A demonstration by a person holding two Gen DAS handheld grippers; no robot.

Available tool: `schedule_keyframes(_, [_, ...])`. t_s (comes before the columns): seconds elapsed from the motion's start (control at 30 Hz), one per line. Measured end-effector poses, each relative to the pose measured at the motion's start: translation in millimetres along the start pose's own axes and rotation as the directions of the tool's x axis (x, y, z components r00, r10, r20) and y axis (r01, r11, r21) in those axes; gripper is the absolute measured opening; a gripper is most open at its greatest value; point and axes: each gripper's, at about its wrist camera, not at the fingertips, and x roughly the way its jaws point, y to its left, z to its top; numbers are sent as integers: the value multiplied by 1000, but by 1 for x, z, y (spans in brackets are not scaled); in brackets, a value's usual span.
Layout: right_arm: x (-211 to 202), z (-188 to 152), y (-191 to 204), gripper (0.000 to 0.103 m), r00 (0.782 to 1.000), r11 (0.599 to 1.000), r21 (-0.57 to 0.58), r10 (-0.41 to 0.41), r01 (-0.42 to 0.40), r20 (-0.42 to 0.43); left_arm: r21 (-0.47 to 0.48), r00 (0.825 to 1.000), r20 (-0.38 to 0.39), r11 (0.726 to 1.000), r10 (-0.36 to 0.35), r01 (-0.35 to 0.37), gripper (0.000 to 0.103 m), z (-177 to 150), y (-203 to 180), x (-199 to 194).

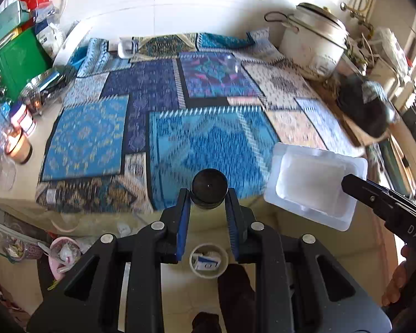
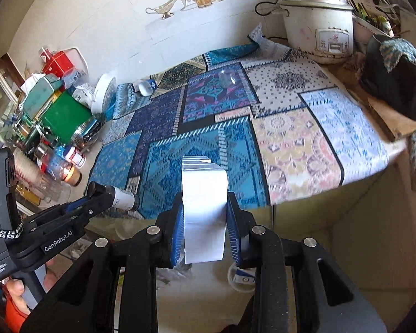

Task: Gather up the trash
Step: 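Carry the dark bottle and plastic tray down over the floor bin with both tools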

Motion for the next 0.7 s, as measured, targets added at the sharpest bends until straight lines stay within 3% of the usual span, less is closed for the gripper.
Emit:
schedule_keyframes(0.3, [24,-69,-12,26,990,998,43,-46,52,-131,20,990,-138,1000,0,3,24,-81,-5,27])
schedule_keyframes(0.5, [59,-107,-41,26,976,994,66,-67,83,-208,6,973,-230,1000,-1,2,24,-126,-14,79])
schedule_keyframes(0.7, [110,-147,-83,26,959,993,74,-67,91,-276,-59,953,-302,998,-6,-13,24,-175,-14,159])
